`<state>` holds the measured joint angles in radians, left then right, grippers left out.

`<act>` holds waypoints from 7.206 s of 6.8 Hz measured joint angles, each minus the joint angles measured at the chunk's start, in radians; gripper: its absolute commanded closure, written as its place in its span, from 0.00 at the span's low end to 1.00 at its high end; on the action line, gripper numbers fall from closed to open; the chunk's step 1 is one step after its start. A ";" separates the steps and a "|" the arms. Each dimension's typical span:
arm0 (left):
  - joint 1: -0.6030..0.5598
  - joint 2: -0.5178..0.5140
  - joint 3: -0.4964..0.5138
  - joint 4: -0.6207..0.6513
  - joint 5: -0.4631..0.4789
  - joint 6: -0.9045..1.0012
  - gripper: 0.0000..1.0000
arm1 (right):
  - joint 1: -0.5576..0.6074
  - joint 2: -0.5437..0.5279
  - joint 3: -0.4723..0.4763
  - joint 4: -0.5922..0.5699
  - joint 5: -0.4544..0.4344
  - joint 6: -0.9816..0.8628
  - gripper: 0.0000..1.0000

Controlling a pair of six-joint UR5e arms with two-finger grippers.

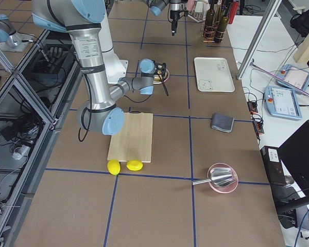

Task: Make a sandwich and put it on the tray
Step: 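Carry the bread slice with the right gripper and lay it over the egg toast, then release the bread and withdraw the right gripper while the left gripper reaches the plate rim, then grip the plate rim with the left gripper and lift the plate, then carry the plate with the left gripper onto the white tray, then lower the plate onto the tray and open the left gripper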

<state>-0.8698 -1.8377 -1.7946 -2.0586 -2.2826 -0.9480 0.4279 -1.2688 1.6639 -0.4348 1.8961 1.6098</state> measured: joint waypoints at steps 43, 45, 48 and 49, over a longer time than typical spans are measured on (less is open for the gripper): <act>0.144 -0.596 0.822 -0.408 0.562 -1.159 1.00 | 0.928 -0.134 -0.030 -0.895 0.505 -1.261 0.00; 0.148 -0.619 0.858 -0.426 0.567 -1.155 1.00 | 0.953 -0.133 -0.013 -0.973 0.508 -1.313 0.00; 0.151 -0.654 0.896 -0.428 0.567 -1.132 0.29 | 0.968 -0.136 -0.009 -0.996 0.509 -1.340 0.00; 0.151 -0.655 0.897 -0.426 0.566 -1.091 0.30 | 0.968 -0.137 -0.010 -0.996 0.509 -1.341 0.00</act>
<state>-0.7191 -2.4927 -0.8975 -2.4842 -1.7163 -2.0385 1.3963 -1.4058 1.6538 -1.4309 2.4052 0.2688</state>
